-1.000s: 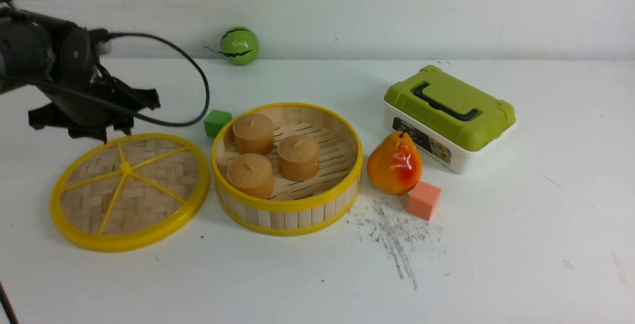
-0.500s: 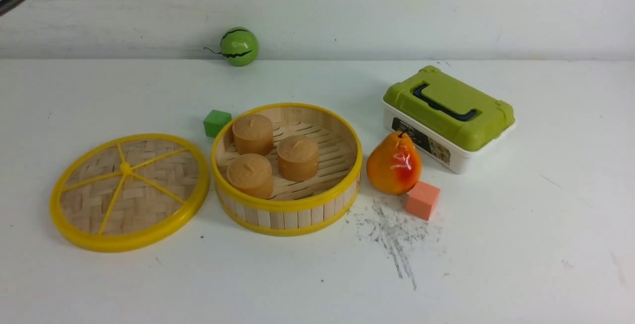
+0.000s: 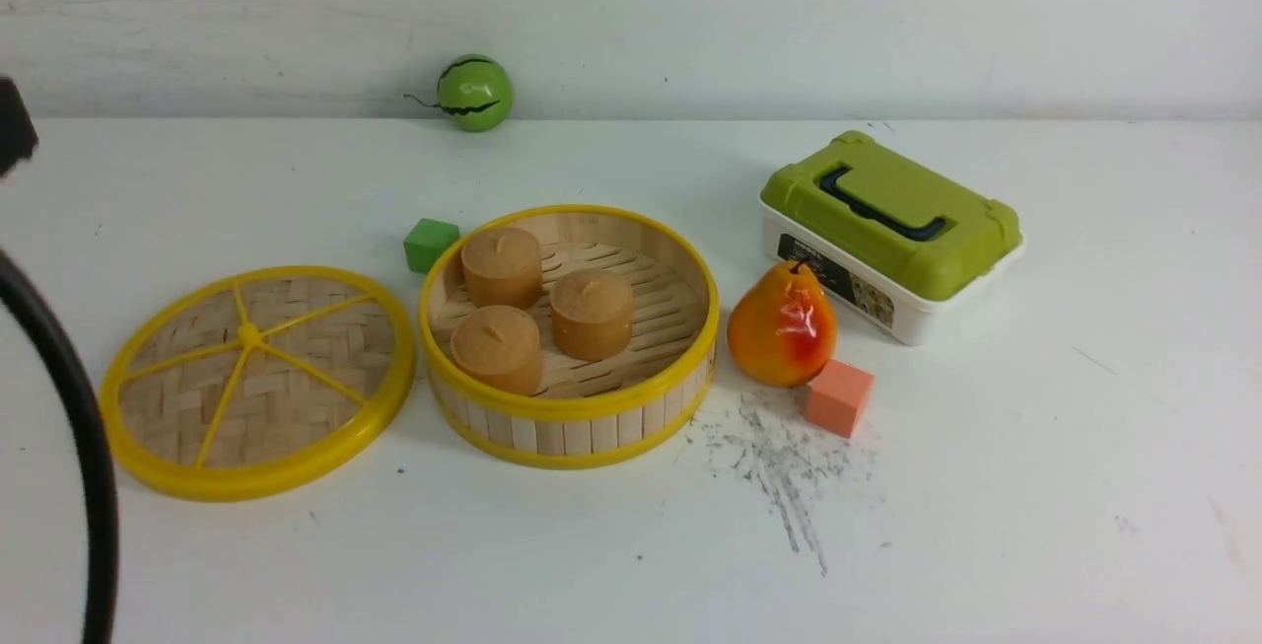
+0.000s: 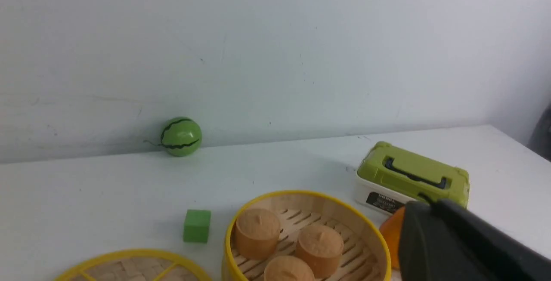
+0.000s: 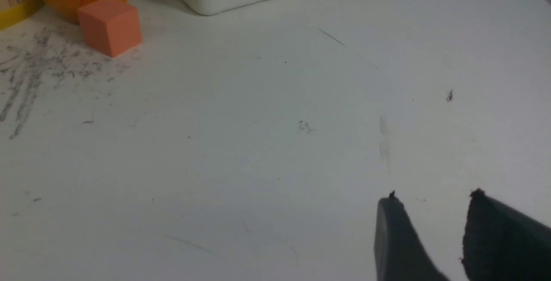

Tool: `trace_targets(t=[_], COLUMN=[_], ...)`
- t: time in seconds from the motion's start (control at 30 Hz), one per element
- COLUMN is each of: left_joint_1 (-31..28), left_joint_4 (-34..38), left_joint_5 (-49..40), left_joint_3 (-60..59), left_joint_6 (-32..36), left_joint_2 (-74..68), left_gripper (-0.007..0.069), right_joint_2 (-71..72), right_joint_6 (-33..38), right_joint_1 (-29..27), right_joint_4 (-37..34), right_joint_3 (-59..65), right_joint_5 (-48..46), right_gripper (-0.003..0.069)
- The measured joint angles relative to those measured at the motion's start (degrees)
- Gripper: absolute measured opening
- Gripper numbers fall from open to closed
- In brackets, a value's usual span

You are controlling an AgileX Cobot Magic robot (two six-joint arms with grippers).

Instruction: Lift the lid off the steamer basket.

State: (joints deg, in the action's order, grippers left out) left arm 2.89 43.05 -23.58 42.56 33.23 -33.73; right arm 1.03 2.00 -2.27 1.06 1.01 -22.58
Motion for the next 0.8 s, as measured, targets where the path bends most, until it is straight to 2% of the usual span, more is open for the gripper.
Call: trace_targets(t=[0.47, 0.6, 0.63, 0.67, 0.8], left_joint_1=[0.0, 0.0, 0.0, 0.0, 0.0], left_joint_4=[1.1, 2.0, 2.8, 2.9, 7.1], left_joint_5=[0.0, 3.9, 9.2, 9.2, 25.6], left_joint_3=[-6.5, -12.9, -16.9, -17.4, -32.1], left_joint_6=[0.2, 0.1, 0.0, 0.0, 0.0], left_joint_2=[-0.7, 2.7, 5.5, 5.8, 16.0], left_gripper=[-0.0013, -0.0013, -0.0013, -0.0013, -0.0013], right_joint_2=[0.0, 0.0, 0.0, 0.0, 0.0], right_joint_6=[0.0, 0.0, 0.0, 0.0, 0.0], right_joint_1=[0.0, 0.0, 0.0, 0.0, 0.0], right_joint_4=[0.0, 0.0, 0.0, 0.0, 0.0], right_joint_3=[0.0, 0.0, 0.0, 0.0, 0.0], right_joint_5=[0.0, 0.0, 0.0, 0.0, 0.0], right_gripper=[0.0239, 0.0239, 0.0239, 0.0239, 0.0239])
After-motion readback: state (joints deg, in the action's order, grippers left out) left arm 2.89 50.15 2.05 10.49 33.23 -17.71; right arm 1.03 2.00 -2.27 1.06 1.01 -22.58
